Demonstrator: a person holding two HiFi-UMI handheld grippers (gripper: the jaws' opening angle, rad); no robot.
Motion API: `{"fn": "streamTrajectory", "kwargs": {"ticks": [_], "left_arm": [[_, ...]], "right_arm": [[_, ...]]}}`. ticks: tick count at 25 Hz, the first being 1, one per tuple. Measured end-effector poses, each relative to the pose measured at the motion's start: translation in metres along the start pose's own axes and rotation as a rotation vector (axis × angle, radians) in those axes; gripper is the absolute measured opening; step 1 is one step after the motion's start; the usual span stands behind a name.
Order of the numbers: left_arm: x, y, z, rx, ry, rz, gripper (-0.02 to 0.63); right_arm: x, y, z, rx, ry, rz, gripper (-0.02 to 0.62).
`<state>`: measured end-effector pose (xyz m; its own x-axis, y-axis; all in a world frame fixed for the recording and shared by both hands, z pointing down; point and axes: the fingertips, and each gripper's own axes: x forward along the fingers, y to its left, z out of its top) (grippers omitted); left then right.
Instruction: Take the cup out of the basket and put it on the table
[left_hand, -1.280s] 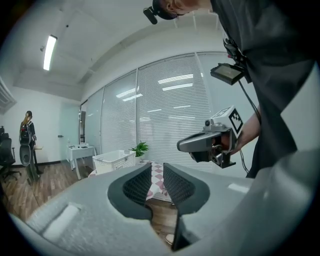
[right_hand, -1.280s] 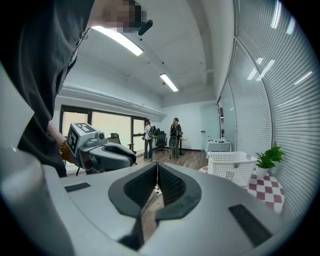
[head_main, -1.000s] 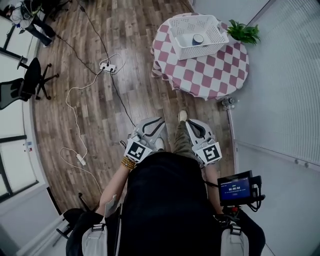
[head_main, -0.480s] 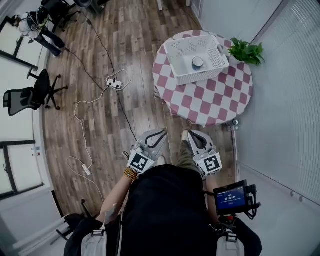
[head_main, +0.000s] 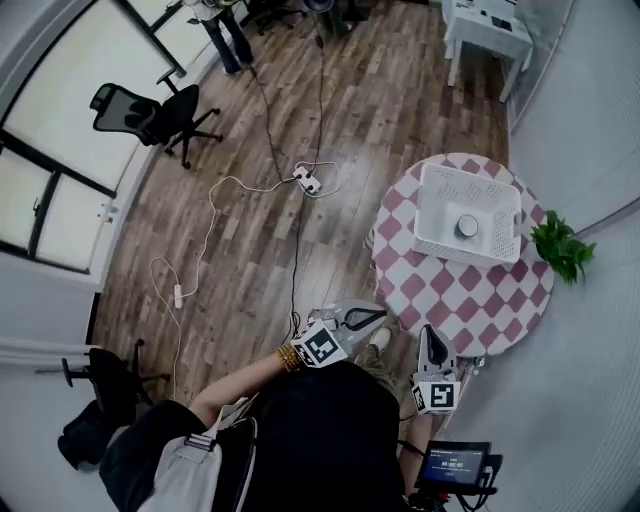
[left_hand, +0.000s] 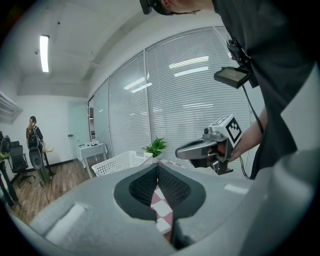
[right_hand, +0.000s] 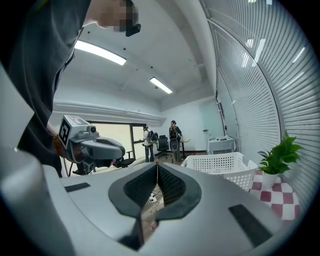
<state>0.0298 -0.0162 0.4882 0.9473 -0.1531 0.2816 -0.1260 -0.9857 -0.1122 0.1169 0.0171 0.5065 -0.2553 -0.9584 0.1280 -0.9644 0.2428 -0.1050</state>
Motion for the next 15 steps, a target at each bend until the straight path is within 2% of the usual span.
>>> {"fn": "streamTrajectory", "kwargs": {"ticks": [5, 8, 15], "left_arm": [[0.022, 0.004, 0.009, -0.039, 0.013, 0.062, 0.006], [0.032, 0.008, 0.013, -0.051, 0.012, 0.082, 0.006], [0.048, 0.030, 0.005, -0.082, 0.014, 0.109, 0.006]], "right_arm": [[0.010, -0.036, -0.008, -0.040, 0.037, 0.027, 0.009], [0.020, -0.054, -0.012, -0.020, 0.039, 0.038, 0.009], [0.042, -0.066, -0.017, -0.022, 0.074, 0.073, 0.009]]}}
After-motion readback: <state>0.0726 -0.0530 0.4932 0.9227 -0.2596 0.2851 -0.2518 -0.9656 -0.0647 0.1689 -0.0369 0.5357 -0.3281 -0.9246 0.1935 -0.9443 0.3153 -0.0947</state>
